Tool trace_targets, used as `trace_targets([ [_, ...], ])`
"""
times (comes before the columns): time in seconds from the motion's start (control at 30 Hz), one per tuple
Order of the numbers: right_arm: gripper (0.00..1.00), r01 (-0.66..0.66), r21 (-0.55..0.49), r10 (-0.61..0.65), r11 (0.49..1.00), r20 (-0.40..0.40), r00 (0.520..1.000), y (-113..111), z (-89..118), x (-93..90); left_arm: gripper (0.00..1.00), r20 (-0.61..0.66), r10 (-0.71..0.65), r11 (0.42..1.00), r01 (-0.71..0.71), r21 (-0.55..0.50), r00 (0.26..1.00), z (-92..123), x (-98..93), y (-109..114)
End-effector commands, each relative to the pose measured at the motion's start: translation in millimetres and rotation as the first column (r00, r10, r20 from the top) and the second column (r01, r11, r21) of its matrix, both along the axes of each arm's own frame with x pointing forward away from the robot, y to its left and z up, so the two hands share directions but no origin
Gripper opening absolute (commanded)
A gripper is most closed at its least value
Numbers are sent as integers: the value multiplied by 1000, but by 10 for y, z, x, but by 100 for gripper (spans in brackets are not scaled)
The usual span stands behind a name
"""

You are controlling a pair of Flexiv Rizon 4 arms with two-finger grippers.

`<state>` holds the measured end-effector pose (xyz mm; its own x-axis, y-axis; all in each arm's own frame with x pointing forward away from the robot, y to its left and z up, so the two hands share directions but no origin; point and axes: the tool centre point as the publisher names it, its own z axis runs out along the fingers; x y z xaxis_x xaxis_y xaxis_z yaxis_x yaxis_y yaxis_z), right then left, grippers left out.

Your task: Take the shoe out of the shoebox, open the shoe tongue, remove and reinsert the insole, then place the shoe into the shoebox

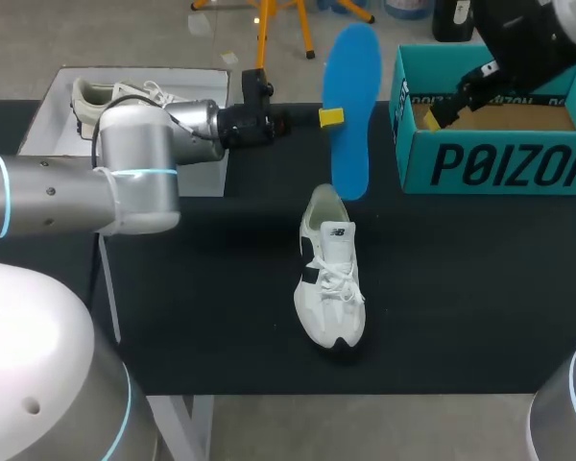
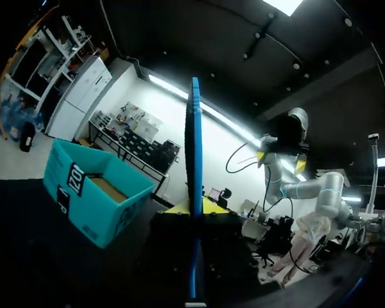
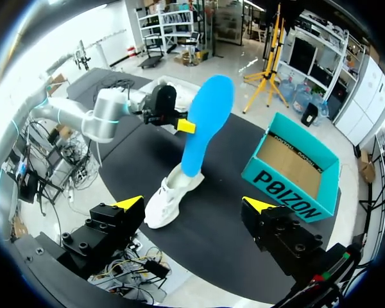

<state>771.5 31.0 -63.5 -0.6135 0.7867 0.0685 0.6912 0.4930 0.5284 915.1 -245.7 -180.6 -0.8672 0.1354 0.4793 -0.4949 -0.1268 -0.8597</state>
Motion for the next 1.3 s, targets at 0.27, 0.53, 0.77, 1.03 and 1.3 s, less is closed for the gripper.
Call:
trace_targets([
  [0.27,100,1,-2,-1,1000,-3,1000,15,-6,18,0,716,-100,994,96,47,691,-130,-320,153],
  [0.53,100,1,-2,-1,1000,-3,1000,15,-6,18,0,731,-69,997,36,61,679,-139,-373,96],
  [0.77,100,1,-2,-1,1000,-3,1000,15,-6,18,0,731,-69,997,36,61,679,-139,-373,96],
  [1.03,100,1,-2,-1,1000,-3,1000,15,-6,18,0,731,-69,997,36,61,679,-139,-373,96],
  [1.3,100,1,-2,-1,1000,-3,1000,15,-6,18,0,911,43,991,96,-90,411,-25,-353,39],
])
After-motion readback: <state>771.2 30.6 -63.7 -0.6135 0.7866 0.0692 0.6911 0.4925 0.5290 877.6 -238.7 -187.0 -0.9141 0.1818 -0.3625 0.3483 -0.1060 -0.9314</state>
